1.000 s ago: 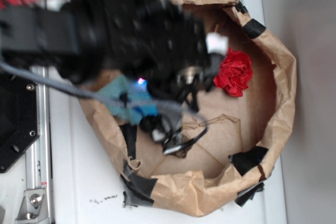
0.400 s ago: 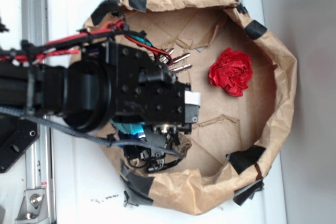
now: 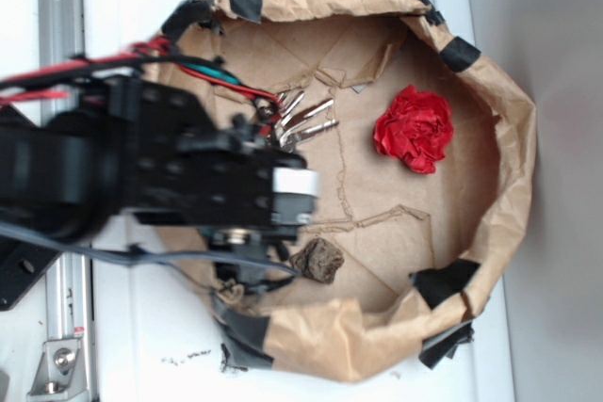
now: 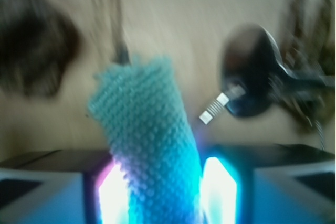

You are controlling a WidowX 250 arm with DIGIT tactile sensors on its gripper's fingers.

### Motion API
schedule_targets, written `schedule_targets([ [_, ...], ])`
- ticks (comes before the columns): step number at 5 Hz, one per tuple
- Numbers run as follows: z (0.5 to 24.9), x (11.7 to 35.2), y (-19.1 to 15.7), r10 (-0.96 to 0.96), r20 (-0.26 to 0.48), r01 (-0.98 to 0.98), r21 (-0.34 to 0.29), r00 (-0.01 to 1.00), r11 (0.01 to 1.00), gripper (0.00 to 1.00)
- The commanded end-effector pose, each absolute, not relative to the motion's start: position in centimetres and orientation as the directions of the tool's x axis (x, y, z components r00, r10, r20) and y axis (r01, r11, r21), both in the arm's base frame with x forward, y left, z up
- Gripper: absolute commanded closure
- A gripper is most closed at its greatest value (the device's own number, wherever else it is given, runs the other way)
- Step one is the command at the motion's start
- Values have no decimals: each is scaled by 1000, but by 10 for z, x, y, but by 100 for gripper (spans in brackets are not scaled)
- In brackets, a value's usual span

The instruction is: Grab the blue cloth.

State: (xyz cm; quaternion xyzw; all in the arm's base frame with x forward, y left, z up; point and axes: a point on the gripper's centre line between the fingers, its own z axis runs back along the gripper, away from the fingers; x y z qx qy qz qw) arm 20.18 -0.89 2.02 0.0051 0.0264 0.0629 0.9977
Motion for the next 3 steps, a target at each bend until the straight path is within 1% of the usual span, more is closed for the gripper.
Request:
schedule_targets([
  [1,47,209,9,120,44,-121,13,992,993,100],
  [2,55,218,17,134,58,-136,18,989,991,100],
  [3,74,225,17,146,89,-150,36,985,988,100],
])
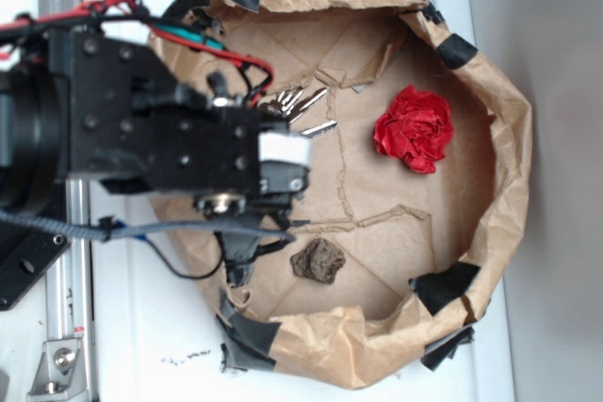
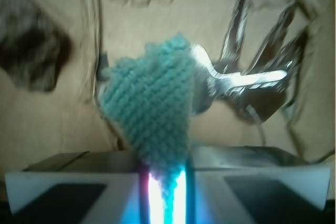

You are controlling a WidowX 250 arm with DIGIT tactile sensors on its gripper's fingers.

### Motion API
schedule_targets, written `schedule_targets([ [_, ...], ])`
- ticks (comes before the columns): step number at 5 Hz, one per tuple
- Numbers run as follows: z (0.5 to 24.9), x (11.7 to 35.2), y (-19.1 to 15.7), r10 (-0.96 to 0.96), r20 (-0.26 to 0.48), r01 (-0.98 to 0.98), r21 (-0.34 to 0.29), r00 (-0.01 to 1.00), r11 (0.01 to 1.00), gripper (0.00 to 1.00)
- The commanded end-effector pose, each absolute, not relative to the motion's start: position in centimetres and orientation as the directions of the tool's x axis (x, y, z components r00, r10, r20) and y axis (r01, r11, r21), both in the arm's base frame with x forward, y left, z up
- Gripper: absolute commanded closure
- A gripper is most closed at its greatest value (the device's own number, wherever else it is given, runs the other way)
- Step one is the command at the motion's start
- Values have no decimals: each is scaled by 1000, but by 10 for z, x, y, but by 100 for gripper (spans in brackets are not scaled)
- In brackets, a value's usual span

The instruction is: Grab the blue cloth.

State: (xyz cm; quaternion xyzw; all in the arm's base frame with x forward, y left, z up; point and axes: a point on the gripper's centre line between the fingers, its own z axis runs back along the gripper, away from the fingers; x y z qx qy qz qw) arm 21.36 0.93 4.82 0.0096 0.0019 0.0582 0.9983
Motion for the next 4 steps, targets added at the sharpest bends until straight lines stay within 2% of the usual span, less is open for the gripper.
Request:
schedule_targets([
  [1,109,229,16,150,176,-160,43,973,986,100],
  [2,160,232,27,134,240,-153,61,961,986,100],
  [3,190,243,42,148,245,-161,34,958,986,100],
  [4,187,252,48,148,228,-163,48,962,986,100],
])
